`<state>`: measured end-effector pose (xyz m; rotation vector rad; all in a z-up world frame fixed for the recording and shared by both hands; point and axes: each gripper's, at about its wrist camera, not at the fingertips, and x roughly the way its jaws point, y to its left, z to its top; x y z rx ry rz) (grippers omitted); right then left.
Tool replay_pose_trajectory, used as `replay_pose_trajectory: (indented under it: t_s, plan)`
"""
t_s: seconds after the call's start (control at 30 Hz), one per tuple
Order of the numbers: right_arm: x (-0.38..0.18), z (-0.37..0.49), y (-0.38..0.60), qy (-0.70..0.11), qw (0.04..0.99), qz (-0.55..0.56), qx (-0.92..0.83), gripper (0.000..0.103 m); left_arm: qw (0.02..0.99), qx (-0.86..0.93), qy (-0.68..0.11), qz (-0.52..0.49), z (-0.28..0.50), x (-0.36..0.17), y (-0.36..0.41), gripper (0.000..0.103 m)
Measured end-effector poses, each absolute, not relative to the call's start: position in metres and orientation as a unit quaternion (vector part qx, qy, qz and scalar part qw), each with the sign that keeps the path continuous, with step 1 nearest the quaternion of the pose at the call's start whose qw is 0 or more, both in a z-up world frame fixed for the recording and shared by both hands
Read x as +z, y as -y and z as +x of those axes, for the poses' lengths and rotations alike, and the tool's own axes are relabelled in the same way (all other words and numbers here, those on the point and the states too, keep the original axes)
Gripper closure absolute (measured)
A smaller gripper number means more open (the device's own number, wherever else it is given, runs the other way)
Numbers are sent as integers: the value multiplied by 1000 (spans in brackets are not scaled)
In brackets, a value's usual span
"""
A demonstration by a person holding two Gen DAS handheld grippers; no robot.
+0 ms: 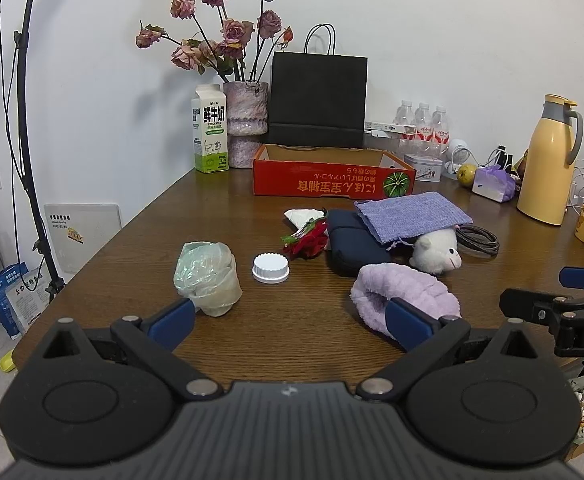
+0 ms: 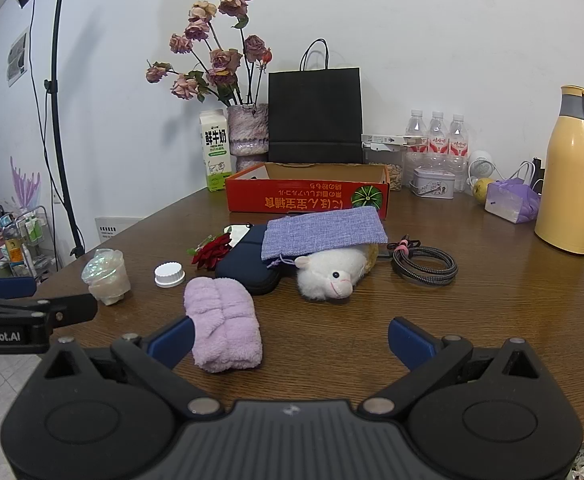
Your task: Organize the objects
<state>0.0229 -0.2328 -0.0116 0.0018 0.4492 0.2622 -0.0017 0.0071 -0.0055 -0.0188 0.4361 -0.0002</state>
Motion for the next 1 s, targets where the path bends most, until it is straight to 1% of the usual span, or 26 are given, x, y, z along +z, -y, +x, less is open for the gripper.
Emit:
replay_pose_trajectory:
  t_s: [1.0]
  plan:
    - [-12,22,232,-223,966,1,129,0,976,-2,-217,-10,-2,-7,-8,0]
